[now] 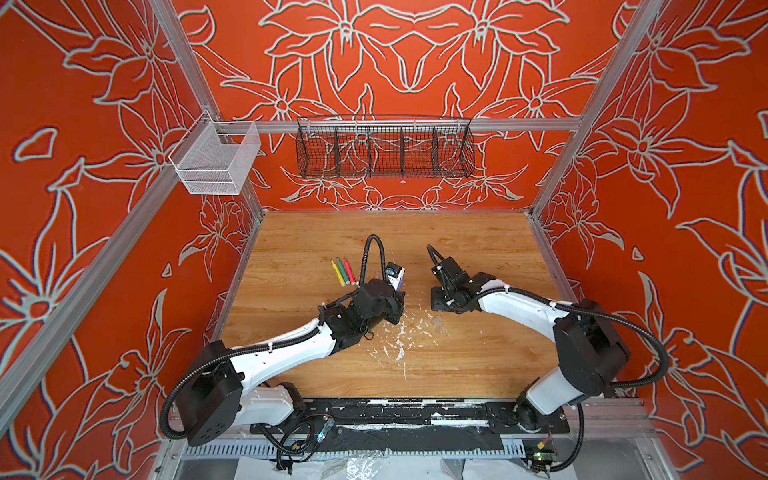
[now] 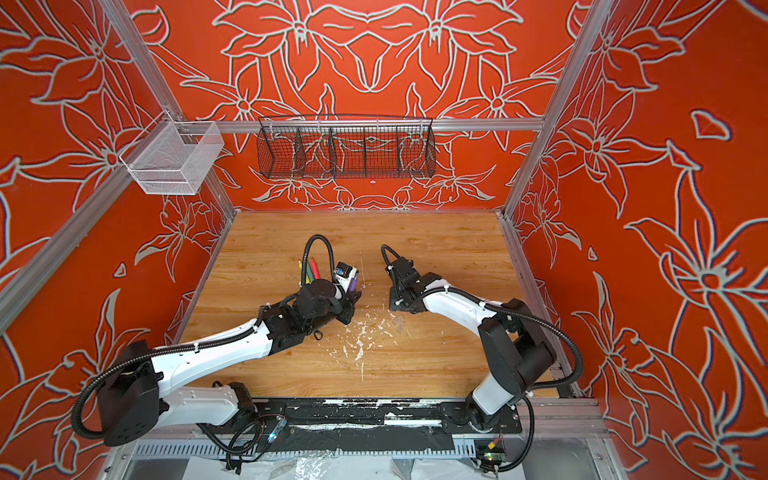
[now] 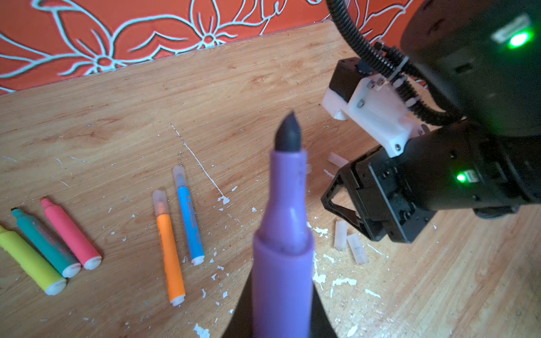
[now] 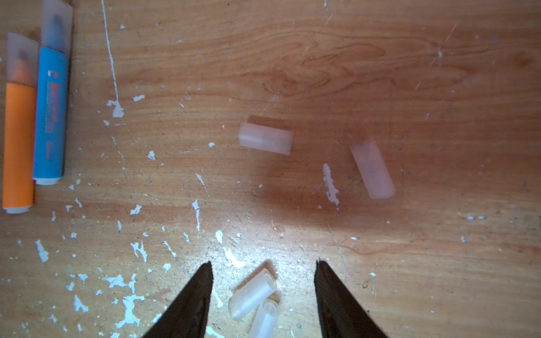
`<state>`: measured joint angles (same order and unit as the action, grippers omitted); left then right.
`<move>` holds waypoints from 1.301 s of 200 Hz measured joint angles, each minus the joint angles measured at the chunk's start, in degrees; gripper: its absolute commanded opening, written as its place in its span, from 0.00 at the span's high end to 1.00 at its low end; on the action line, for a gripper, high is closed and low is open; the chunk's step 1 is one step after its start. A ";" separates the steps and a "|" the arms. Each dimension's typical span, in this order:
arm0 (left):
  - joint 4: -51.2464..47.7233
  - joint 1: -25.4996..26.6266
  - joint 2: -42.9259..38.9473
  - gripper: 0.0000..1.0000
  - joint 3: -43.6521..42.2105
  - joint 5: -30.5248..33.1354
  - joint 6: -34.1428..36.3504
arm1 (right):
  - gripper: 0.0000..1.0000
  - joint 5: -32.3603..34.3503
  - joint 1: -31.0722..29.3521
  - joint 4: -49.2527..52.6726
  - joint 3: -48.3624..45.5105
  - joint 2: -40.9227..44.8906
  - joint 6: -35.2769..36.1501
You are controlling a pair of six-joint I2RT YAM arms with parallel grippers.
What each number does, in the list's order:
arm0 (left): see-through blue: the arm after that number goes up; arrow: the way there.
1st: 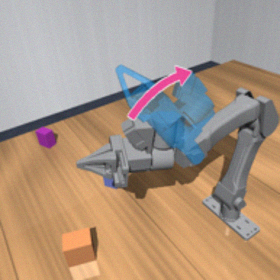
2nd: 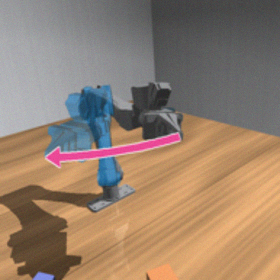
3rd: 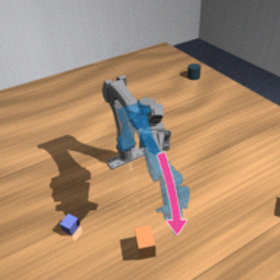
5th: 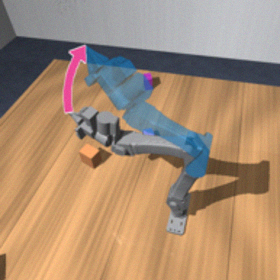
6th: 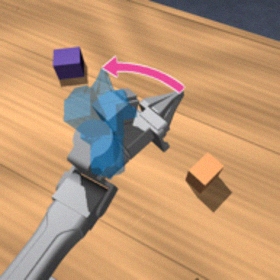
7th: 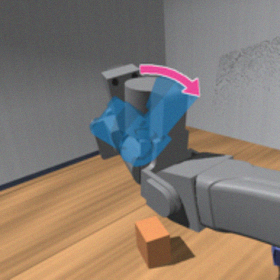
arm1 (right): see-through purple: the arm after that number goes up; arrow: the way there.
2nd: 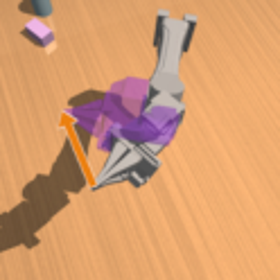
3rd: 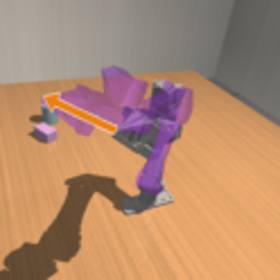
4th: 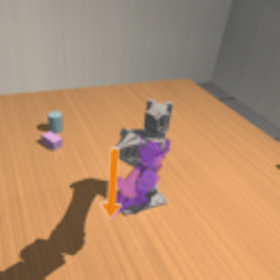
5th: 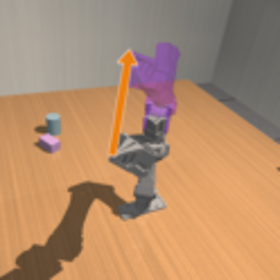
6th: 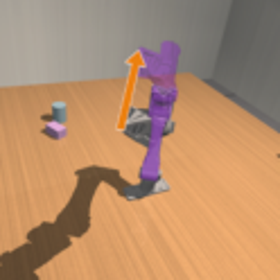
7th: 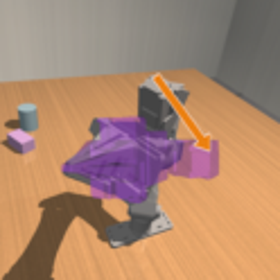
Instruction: Insert the pens into the pen caps
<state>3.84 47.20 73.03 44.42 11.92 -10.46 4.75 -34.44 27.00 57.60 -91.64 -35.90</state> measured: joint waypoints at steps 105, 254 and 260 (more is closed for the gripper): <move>-0.24 0.00 0.00 1.00 0.00 -0.26 0.00 | 0.50 -2.32 0.11 2.36 3.43 -5.31 1.11; -0.39 0.00 0.02 1.00 0.00 -0.09 -0.02 | 0.45 7.08 11.10 4.22 4.85 -4.63 3.61; -0.39 0.00 0.04 1.00 0.00 -0.11 0.00 | 0.45 6.67 11.30 4.26 5.51 -5.64 4.04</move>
<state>3.44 47.20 73.08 44.42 11.81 -10.46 11.42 -23.14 31.27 63.11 -97.27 -31.86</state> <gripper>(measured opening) 0.146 0.554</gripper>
